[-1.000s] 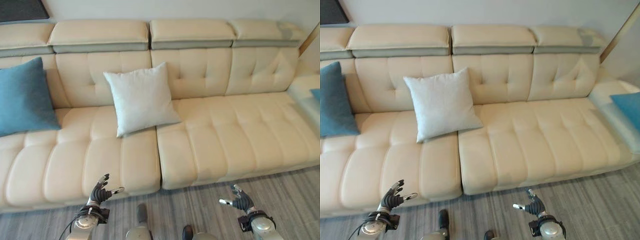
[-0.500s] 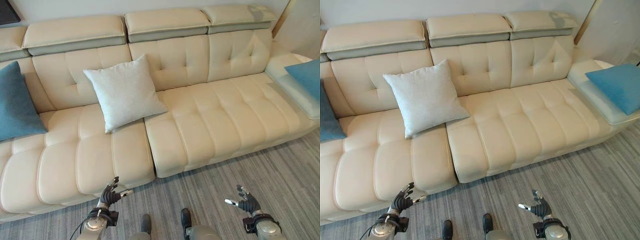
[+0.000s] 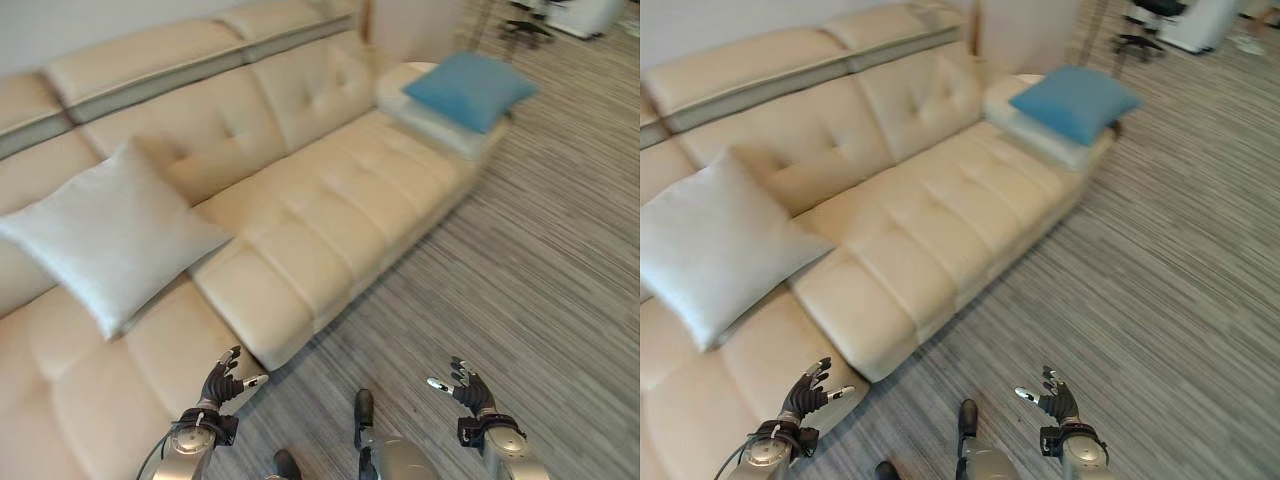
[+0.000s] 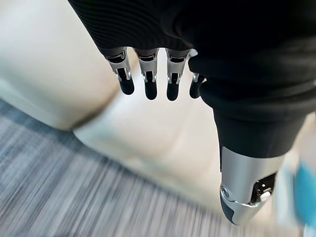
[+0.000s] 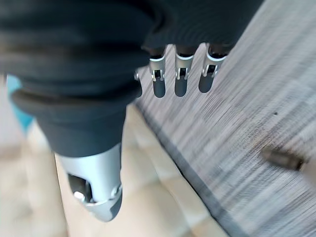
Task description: Pick up all the scattered cushions and arrange them neatly on the sofa.
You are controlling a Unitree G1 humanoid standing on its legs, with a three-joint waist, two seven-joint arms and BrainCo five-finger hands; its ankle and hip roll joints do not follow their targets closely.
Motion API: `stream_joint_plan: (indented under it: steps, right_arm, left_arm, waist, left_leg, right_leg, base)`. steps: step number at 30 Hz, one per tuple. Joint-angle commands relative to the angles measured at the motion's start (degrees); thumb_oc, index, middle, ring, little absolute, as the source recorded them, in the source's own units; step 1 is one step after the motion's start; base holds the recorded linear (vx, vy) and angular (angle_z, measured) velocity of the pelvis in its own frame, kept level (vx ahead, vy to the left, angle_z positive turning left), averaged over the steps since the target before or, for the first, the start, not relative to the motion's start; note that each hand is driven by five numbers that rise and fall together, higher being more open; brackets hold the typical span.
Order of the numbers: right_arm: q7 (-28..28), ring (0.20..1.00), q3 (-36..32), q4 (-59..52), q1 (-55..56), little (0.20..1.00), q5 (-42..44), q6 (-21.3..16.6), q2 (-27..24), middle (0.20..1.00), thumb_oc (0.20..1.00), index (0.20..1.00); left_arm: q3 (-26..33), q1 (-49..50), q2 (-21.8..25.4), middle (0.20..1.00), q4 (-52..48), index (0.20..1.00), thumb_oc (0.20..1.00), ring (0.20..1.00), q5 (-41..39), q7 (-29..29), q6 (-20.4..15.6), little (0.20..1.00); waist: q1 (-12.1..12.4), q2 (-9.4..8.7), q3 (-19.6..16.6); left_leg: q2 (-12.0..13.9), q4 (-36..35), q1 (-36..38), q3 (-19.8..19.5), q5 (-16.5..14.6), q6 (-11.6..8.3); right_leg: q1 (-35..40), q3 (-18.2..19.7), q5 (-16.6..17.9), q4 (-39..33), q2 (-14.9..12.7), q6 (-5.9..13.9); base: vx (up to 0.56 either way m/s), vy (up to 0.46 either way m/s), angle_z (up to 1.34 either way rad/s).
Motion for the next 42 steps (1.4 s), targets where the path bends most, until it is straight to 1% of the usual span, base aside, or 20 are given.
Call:
stream_joint_plan:
  steps: [1,4,5,6,10,12,13,17,20,21,22,24,25,28,30,35,36,38,41,42]
  right_arm:
    - [-1.0,1.000,-0.3,-3.0,0.1,1.000,1.2,-2.2,-3.2,1.000,1.000,1.000]
    - [-1.2,1.000,-0.2,-3.6,0.5,1.000,1.2,-2.4,-4.1,1.000,1.000,1.000]
    - [-1.6,1.000,0.3,-4.0,0.2,1.000,0.4,-2.0,-5.6,1.000,1.000,1.000]
    - [-1.6,1.000,0.3,-4.0,0.1,1.000,0.4,-2.0,-5.6,1.000,1.000,1.000]
    - [-1.5,1.000,1.1,-6.0,0.5,1.000,0.2,-2.3,-6.7,1.000,1.000,1.000]
    - [-1.7,1.000,1.1,-5.7,0.2,1.000,0.2,-2.5,-6.8,1.000,1.000,1.000]
    - [-2.2,1.000,1.6,-5.1,-0.5,1.000,0.1,-2.7,-6.8,1.000,1.000,1.000]
    - [-2.4,1.000,2.2,-5.1,-1.4,1.000,0.1,-2.7,-6.4,1.000,1.000,1.000]
    - [-0.6,1.000,2.3,-6.7,-0.2,1.000,-0.5,-2.7,-5.6,1.000,1.000,1.000]
    - [-0.1,1.000,2.4,-7.2,-0.9,1.000,-0.8,-2.7,-5.3,1.000,1.000,1.000]
    - [-0.1,1.000,2.4,-7.2,-0.9,1.000,-0.8,-2.7,-5.3,1.000,1.000,1.000]
    - [0.3,1.000,2.8,-8.5,-1.4,1.000,-0.6,-3.1,-4.8,1.000,1.000,1.000]
    - [0.3,1.000,3.4,-9.0,-1.9,1.000,-0.8,-3.2,-4.6,1.000,1.000,1.000]
    - [0.6,1.000,4.1,-9.8,-2.5,1.000,-1.4,-3.3,-4.9,1.000,1.000,1.000]
    - [0.8,1.000,4.6,-11.5,-2.7,1.000,-1.7,-3.2,-6.0,1.000,1.000,1.000]
    - [0.5,1.000,4.7,-12.8,-2.3,1.000,-3.0,-3.1,-6.9,1.000,1.000,1.000]
    - [1.1,1.000,4.5,-13.7,-1.4,1.000,-3.6,-3.1,-7.2,1.000,1.000,1.000]
    - [1.4,1.000,4.4,-13.2,-0.8,1.000,-4.3,-3.4,-7.7,1.000,1.000,1.000]
    - [0.6,1.000,4.7,-12.1,-1.7,1.000,-4.4,-4.0,-8.8,1.000,1.000,1.000]
    - [0.6,1.000,4.6,-12.5,-1.6,1.000,-4.1,-3.8,-9.2,1.000,1.000,1.000]
  left_arm:
    - [-0.7,0.0,0.3,1.000,-1.2,1.000,1.000,1.000,2.1,-1.1,-1.4,1.000]
    - [-1.7,-0.6,-0.2,1.000,-1.1,1.000,1.000,1.000,2.1,-1.4,-1.4,1.000]
    - [-2.6,-1.2,-0.7,1.000,-0.9,1.000,1.000,1.000,1.8,-0.8,-1.5,1.000]
    - [-2.7,-1.3,-0.8,1.000,-0.9,1.000,1.000,1.000,1.8,-0.8,-1.6,1.000]
    - [-4.3,-1.8,-1.5,1.000,-0.7,1.000,1.000,1.000,2.4,-0.4,-1.7,1.000]
    - [-4.4,-1.8,-1.4,1.000,-0.9,1.000,1.000,1.000,2.7,-0.4,-1.7,1.000]
    - [-4.5,-1.7,-1.3,1.000,-1.3,1.000,1.000,1.000,2.7,-0.4,-1.6,1.000]
    - [-4.1,-1.8,-1.4,1.000,-1.3,1.000,1.000,1.000,3.1,-0.2,-1.2,1.000]
    - [-3.0,-0.5,-0.9,1.000,-1.0,1.000,1.000,1.000,3.1,-0.6,-1.1,1.000]
    - [-2.9,-0.9,-0.3,1.000,-1.2,1.000,1.000,1.000,2.8,-0.5,-1.2,1.000]
    - [-2.9,-0.9,-0.3,1.000,-1.2,1.000,1.000,1.000,2.8,-0.5,-1.2,1.000]
    - [-3.1,-1.5,0.1,1.000,-1.4,1.000,1.000,1.000,2.6,-0.4,-1.0,1.000]
    - [-2.9,-1.9,0.3,1.000,-1.7,1.000,1.000,1.000,2.6,0.3,-1.1,1.000]
    - [-2.7,-2.1,0.3,1.000,-2.1,1.000,1.000,1.000,2.3,0.7,-1.5,1.000]
    - [-2.5,-2.2,0.4,1.000,-2.3,1.000,1.000,1.000,2.4,0.9,-1.7,1.000]
    - [-2.1,-2.3,0.0,1.000,-2.2,1.000,1.000,1.000,4.0,1.1,-2.2,1.000]
    - [-2.2,-2.3,-0.4,1.000,-1.7,1.000,1.000,1.000,4.8,0.6,-2.3,1.000]
    - [-2.4,-2.0,-0.9,1.000,-1.0,1.000,1.000,1.000,4.3,0.3,-2.7,1.000]
    - [-2.3,-2.6,-1.7,1.000,1.5,1.000,1.000,1.000,1.6,0.5,-2.6,1.000]
    - [-2.3,-2.7,-1.5,1.000,1.8,1.000,1.000,1.000,1.1,0.5,-2.6,1.000]
  waist:
    - [-1.6,0.46,-0.8]
    - [-2.0,0.64,-0.1]
    - [-1.7,0.65,0.8]
    - [-1.7,0.80,0.9]
    - [1.5,-0.95,2.1]
    - [1.9,-0.89,2.2]
    - [3.2,0.04,2.6]
    - [5.6,0.37,2.0]
    - [6.6,-1.36,0.0]
    - [6.5,-1.89,0.4]
    - [6.6,-1.76,0.3]
    - [6.4,-1.61,0.9]
    - [5.7,-0.41,1.8]
    - [5.1,1.04,2.6]
    - [3.9,1.37,3.1]
    - [1.9,1.96,3.6]
    - [0.9,1.91,3.1]
    - [0.9,2.47,2.3]
    - [1.9,2.88,2.5]
    - [2.3,2.24,2.8]
  left_leg:
    - [-1.7,8.9,-0.2,-11.4,-8.4,0.81]
    - [2.3,20.2,-2.6,-11.1,-7.0,-0.37]
    - [3.8,28.5,-5.0,-14.7,-3.6,-0.66]
    - [4.1,29.0,-5.2,-14.8,-3.7,-0.86]
    - [-6.3,24.6,-17.3,-28.3,-6.2,2.54]
    - [-7.2,21.7,-19.1,-29.4,-4.3,2.43]
    - [-8.9,15.2,-21.4,-31.7,0.5,1.61]
    - [-10.2,7.0,-25.7,-33.2,5.8,0.74]
    - [-10.4,10.1,-23.8,-32.4,4.1,3.24]
    - [-10.6,11.0,-21.7,-30.9,1.4,4.57]
    - [-10.4,10.9,-21.9,-30.8,1.5,4.54]
    - [-9.8,11.5,-19.5,-29.4,-0.8,5.58]
    - [-9.6,10.5,-14.4,-29.2,-3.0,6.55]
    - [-9.1,8.8,-10.1,-29.7,-4.8,6.51]
    - [-9.6,6.8,-5.0,-30.1,-7.1,5.99]
    - [-9.5,2.6,2.3,-32.3,-9.9,4.17]
    - [-9.2,2.7,4.5,-33.7,-11.7,3.50]
    - [-8.0,5.3,5.2,-35.0,-9.9,1.92]
    - [-4.5,21.8,-2.0,-34.9,1.7,-1.73]
    - [-4.0,26.8,-4.8,-34.0,2.5,-1.00]
  right_leg:
    - [4.6,7.7,-1.2,-2.0,0.1,4.85]
    - [6.8,9.9,-2.2,-2.9,1.8,3.08]
    - [8.7,12.9,-3.5,-3.1,3.9,1.04]
    - [8.7,12.9,-3.6,-3.1,4.1,0.90]
    - [12.8,20.7,-4.4,-4.8,5.2,0.95]
    - [13.4,21.3,-4.6,-5.2,5.8,0.92]
    - [15.2,23.1,-5.5,-5.6,7.8,0.82]
    - [20.4,27.9,-8.1,-6.8,10.1,0.72]
    - [21.2,30.1,-8.8,0.1,7.6,2.95]
    - [17.2,28.8,-2.9,9.1,4.7,6.13]
    - [17.0,28.9,-2.7,9.0,4.9,6.10]
    - [13.2,28.1,3.8,17.7,3.8,7.67]
    - [8.1,25.2,3.7,22.3,2.6,7.11]
    - [3.1,20.5,0.1,19.7,1.7,5.36]
    - [-2.1,17.3,-0.6,11.2,1.9,5.46]
    - [-5.1,16.2,3.5,-2.8,1.6,7.61]
    - [-5.8,19.5,4.0,-1.1,1.9,7.82]
    - [-4.2,19.8,4.6,-0.5,2.5,6.38]
    - [0.1,17.4,3.0,-1.8,3.3,3.81]
    - [1.6,17.1,2.2,-2.1,3.0,2.97]
  base:
    - [0.25,-0.245,-1.29]
    - [0.26,-0.248,-1.13]
    - [0.28,-0.232,-0.96]
    - [0.23,-0.191,-0.97]
    - [0.28,-0.059,-1.09]
    - [0.32,-0.033,-0.82]
    - [0.33,-0.013,-0.30]
    - [0.54,0.062,-0.71]
    - [0.74,0.200,-1.14]
    - [0.39,0.128,-1.09]
    - [0.35,0.118,-0.66]
    - [0.37,0.106,-0.37]
    - [0.39,0.120,-0.26]
    - [0.37,0.075,-0.38]
    - [0.51,-0.024,-0.10]
    - [0.52,-0.147,0.08]
    - [0.70,-0.289,0.65]
    - [0.60,-0.294,1.01]
    - [0.39,-0.324,0.60]
    - [0.38,-0.299,0.25]
